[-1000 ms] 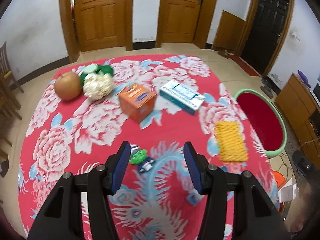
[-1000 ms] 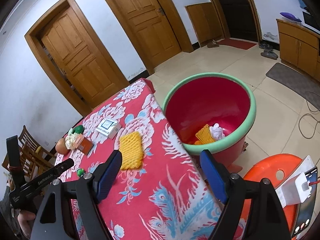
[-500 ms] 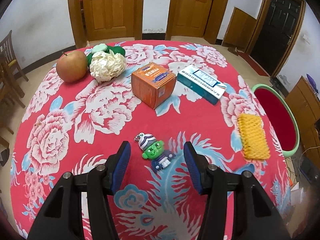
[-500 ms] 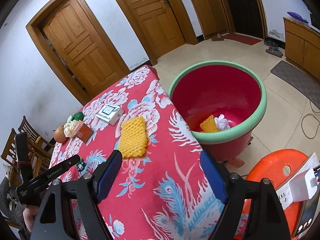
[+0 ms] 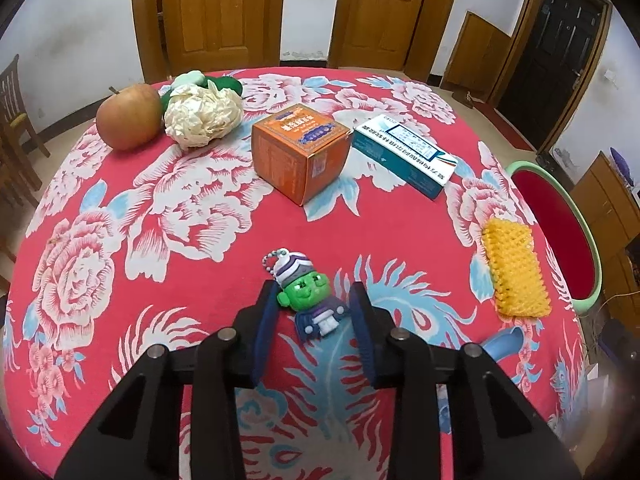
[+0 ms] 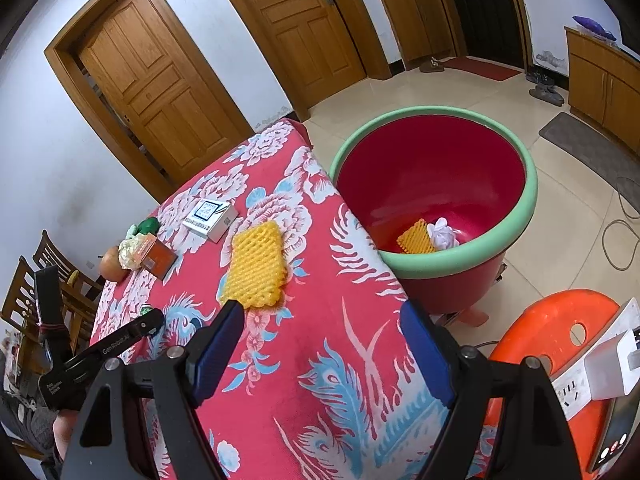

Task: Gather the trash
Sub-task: 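Grasp the green toy figure with the left tool while the right tool moves to the yellow foam net, then grasp the yellow foam net with the right tool and lift it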

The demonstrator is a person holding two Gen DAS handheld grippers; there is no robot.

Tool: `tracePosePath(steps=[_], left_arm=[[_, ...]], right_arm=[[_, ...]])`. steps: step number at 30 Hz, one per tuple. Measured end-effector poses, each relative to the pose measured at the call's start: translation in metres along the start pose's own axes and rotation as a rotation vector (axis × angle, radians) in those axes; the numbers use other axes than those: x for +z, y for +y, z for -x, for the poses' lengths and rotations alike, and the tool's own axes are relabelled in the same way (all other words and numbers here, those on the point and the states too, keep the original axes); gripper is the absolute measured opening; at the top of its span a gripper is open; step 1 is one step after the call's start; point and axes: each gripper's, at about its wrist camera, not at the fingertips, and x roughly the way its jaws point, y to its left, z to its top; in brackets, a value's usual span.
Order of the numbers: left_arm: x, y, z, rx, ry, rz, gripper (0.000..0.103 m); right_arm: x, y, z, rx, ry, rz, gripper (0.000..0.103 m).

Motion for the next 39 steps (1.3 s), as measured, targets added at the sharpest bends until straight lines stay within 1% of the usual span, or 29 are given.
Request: tracePosePath(steps=[2, 3, 5, 13, 18, 23, 30, 31, 33, 36, 39], left_arm=[[0.000, 0.001, 0.001, -0.006, 0.003, 0.005, 0.035], [-0.001, 0.001, 0.003, -0.008, 0.000, 0.005, 0.030], [-0.001, 0.002, 0.008, -0.016, -0.006, -0.002, 0.025], [-0.006, 0.012, 0.022, -0.042, -0.017, 0.008, 0.024], [-0.007, 0.024, 0.033, -0.045, -0.041, 0.029, 0.025], [-0.007, 0.035, 0.041, 0.001, -0.064, 0.041, 0.024], [-0.009, 0.047, 0.038, 0.032, -0.059, 0.058, 0.024], [-0.009, 0.047, 0.037, 0.035, -0.058, 0.058, 0.024], [-0.009, 0.048, 0.036, 0.036, -0.057, 0.061, 0.024], [-0.009, 0.049, 0.035, 0.038, -0.057, 0.060, 0.024], [-0.008, 0.050, 0.034, 0.037, -0.055, 0.061, 0.024]], right_arm=[[0.000, 0.001, 0.000, -0.002, 0.000, 0.002, 0.082], [0.000, 0.001, 0.000, -0.002, -0.001, 0.003, 0.082], [-0.001, 0.002, 0.001, -0.003, -0.001, 0.007, 0.082], [-0.004, 0.018, -0.001, 0.005, 0.009, 0.037, 0.082], [-0.002, 0.030, -0.005, 0.003, 0.015, 0.067, 0.082], [0.000, 0.045, -0.017, 0.003, 0.032, 0.109, 0.082], [0.003, 0.057, -0.047, -0.004, 0.072, 0.146, 0.082], [0.003, 0.058, -0.051, -0.007, 0.079, 0.147, 0.080], [0.004, 0.058, -0.058, 0.001, 0.094, 0.148, 0.070], [0.003, 0.058, -0.068, 0.006, 0.110, 0.146, 0.064], [0.003, 0.060, -0.069, -0.001, 0.099, 0.167, 0.056]])
